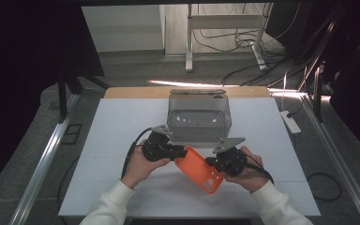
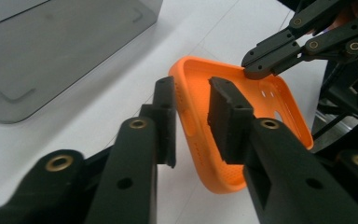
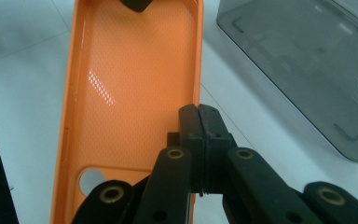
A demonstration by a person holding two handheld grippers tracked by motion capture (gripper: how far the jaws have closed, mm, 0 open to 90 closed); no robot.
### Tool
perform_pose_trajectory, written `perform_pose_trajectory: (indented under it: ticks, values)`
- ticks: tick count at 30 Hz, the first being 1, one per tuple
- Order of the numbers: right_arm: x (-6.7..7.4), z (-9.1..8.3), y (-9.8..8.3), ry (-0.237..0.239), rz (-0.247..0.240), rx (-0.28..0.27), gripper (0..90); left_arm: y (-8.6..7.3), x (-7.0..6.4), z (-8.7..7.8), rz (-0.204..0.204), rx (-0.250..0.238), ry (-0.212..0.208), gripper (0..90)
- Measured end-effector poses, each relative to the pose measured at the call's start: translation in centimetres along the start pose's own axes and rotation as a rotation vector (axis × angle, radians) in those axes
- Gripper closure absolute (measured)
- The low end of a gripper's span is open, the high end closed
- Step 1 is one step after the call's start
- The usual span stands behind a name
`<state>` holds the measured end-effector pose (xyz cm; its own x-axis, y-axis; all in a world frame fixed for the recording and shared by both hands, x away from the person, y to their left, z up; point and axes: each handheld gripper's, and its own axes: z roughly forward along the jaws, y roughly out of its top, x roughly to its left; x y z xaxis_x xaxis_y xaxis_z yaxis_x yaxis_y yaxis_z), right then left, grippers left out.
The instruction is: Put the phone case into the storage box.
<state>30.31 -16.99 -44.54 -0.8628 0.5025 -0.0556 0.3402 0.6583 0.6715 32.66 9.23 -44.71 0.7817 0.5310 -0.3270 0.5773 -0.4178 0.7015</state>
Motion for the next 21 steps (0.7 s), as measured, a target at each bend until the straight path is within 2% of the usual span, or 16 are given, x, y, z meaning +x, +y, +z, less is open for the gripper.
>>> perform_pose_trajectory:
  ticks: [2, 3, 6, 9, 10, 12, 15, 21]
  values:
    - [0.0, 0.0, 0.0, -0.001, -0.001, -0.006, 89.4, 0.0, 0.1, 0.0, -0.006, 0.003, -0.006, 71.5]
    - [0.1, -0.1, 0.1, -0.001, -0.005, -0.016, 89.4, -0.1, 0.3, 0.1, -0.026, 0.011, -0.013, 64.0]
    - [0.3, -0.2, 0.2, -0.003, -0.015, -0.018, 89.4, -0.2, 0.7, 0.6, -0.048, 0.023, -0.050, 53.8]
    - [0.5, -0.1, 0.3, -0.009, -0.033, -0.021, 89.4, -0.3, 1.0, 1.0, -0.049, 0.043, -0.084, 61.7]
    - [0.5, -0.1, 0.3, -0.009, -0.033, -0.021, 89.4, -0.3, 1.0, 1.0, -0.049, 0.043, -0.084, 67.1]
    - [0.7, 0.0, 0.3, -0.023, -0.040, -0.012, 89.3, -0.3, 0.9, 1.0, -0.066, 0.052, -0.077, 70.6]
    - [0.8, 0.2, 0.2, -0.026, -0.056, -0.007, 88.8, -0.4, 1.2, 0.5, -0.080, 0.011, -0.112, 78.7]
    - [0.9, 0.3, 0.4, -0.034, -0.054, -0.024, 88.8, -0.4, 0.7, -0.2, -0.070, -0.031, -0.088, 80.7]
